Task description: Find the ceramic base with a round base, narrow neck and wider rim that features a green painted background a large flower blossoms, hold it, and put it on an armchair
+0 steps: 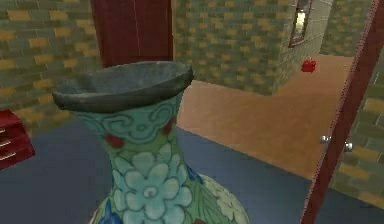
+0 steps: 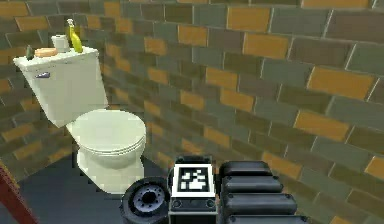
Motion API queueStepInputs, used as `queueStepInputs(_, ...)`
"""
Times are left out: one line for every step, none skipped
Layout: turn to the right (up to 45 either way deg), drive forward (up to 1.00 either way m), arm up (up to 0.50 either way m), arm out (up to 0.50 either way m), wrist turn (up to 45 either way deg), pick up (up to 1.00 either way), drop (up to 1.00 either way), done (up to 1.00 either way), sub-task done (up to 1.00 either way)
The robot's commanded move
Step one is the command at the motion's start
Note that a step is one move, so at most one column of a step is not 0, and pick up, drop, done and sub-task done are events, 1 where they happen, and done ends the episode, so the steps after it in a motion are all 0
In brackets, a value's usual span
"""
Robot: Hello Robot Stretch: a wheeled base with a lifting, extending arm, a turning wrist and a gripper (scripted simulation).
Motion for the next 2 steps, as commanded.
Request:
queueStepInputs(0.0,1.00,0.00,0.00,0.0,0.00,0.00,0.00,0.00)
queueStepInputs(0.0,0.15,0.00,0.00,0.0,0.00,0.00,0.00,0.00)
